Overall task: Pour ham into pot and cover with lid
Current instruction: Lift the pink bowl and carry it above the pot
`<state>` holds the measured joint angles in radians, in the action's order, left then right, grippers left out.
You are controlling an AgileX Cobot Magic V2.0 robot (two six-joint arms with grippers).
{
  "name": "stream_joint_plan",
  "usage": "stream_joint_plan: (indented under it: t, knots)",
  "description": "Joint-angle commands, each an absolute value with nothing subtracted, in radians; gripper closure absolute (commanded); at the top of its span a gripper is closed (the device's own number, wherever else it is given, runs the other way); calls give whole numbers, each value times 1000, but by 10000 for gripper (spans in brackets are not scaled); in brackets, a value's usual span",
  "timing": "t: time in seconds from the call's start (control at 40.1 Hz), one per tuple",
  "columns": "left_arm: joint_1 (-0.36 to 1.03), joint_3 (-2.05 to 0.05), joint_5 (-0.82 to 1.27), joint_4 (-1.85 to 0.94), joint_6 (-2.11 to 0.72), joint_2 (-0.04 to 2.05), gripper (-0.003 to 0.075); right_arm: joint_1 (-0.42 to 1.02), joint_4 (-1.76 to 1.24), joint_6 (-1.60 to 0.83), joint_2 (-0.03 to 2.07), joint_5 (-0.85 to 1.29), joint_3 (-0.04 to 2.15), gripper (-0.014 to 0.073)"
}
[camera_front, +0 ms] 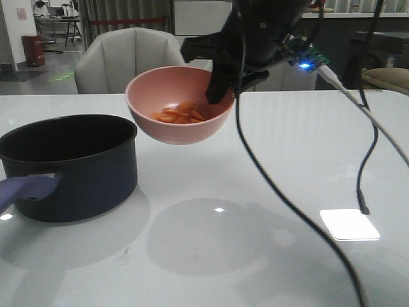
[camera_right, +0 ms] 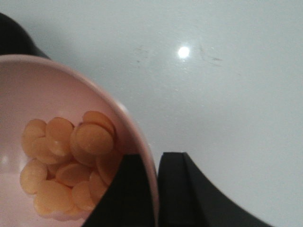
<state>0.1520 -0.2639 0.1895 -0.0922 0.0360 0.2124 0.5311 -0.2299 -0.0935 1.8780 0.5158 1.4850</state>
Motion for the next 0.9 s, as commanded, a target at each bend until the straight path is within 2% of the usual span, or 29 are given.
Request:
stream_joint_plan:
  t: [0.0,0.2,0.35,0.874]
  knots:
    - [155,-293,104,-102,36,218,158,572,-215,-108,1815,410,1521,450]
    - [155,-293,104,-102,36,218,158,667,-208,-108,1815,375,1521,450]
    - [155,-293,104,-102,36,218,158,710,-186,-108,1813,256,1521,450]
    - [155,-293,104,-102,36,218,158,729,-52,-163,1833,-140,1521,454]
